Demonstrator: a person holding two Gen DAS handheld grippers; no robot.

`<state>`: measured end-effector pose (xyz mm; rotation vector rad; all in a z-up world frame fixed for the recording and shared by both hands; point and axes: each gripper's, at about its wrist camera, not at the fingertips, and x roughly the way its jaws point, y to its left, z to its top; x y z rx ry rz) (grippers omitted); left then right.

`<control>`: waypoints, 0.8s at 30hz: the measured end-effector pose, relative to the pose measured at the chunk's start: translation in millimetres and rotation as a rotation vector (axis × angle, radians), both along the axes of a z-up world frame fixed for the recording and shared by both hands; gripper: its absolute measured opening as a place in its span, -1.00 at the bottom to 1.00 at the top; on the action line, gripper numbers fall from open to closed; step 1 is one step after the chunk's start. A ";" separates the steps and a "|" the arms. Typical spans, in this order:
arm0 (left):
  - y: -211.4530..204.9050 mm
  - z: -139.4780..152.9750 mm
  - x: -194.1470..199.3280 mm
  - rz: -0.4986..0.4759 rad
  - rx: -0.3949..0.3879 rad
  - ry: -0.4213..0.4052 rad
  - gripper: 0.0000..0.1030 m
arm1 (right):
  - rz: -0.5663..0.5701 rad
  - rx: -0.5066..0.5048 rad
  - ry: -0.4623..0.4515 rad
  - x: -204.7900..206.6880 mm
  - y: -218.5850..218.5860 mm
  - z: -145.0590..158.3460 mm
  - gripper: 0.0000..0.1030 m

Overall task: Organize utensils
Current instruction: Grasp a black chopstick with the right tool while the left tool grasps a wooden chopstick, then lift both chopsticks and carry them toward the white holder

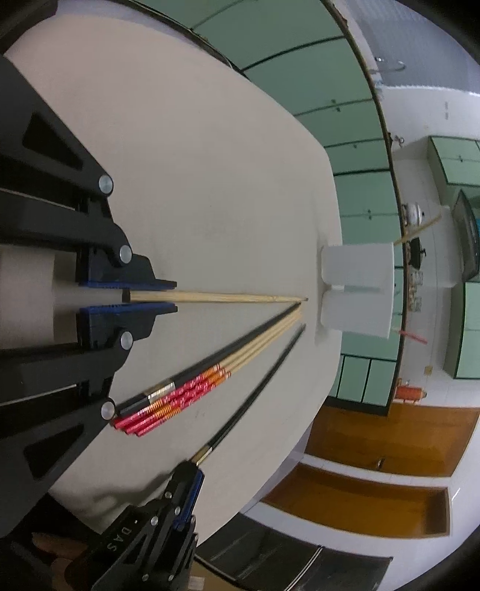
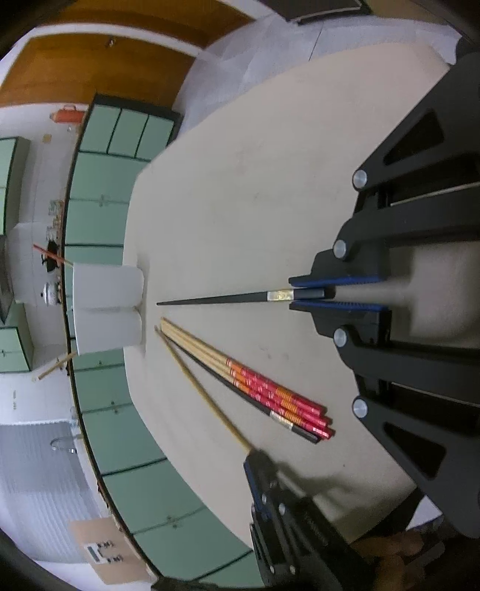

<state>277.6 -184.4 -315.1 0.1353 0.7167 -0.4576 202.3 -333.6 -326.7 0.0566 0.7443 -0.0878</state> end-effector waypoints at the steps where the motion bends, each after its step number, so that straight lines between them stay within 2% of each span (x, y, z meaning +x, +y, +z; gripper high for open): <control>1: 1.5 0.4 -1.4 0.015 0.009 -0.007 -0.87 | -0.016 -0.006 -0.001 -0.6 -0.5 0.2 -0.88; 4: 9.3 0.6 -5.0 0.056 0.031 -0.013 -0.87 | -0.027 0.014 0.000 -2.2 -2.3 -0.1 -0.88; 6: 12.1 -0.4 -6.4 0.059 0.045 -0.012 -0.86 | -0.012 0.023 -0.001 -4.4 0.9 -0.4 -0.76; 8: 13.0 -0.8 -9.4 0.057 0.055 -0.017 -0.76 | -0.005 0.019 -0.001 -4.7 2.7 -0.9 -0.72; 12: 15.6 -1.2 -8.8 0.043 0.040 -0.017 -0.74 | 0.004 0.023 0.004 -2.3 1.9 -1.3 -0.75; 13: 15.6 -1.0 -7.3 0.037 0.035 -0.014 -0.86 | 0.007 0.023 0.007 -1.6 1.9 -1.0 -0.77; 14: 16.0 0.1 -6.2 0.032 0.027 -0.006 -0.87 | 0.012 0.028 0.012 -0.7 1.9 0.0 -0.86; 16: 19.4 4.2 -6.5 0.029 0.010 0.015 -0.87 | 0.019 0.036 0.018 -1.5 3.0 4.9 -0.86; 20: 32.3 33.8 -11.1 0.048 -0.041 0.032 -0.87 | 0.012 0.062 -0.026 -16.2 3.1 32.0 -0.86; 24: 45.6 72.3 -20.9 0.053 -0.070 0.004 -0.87 | 0.010 0.072 -0.088 -33.8 2.7 72.1 -0.86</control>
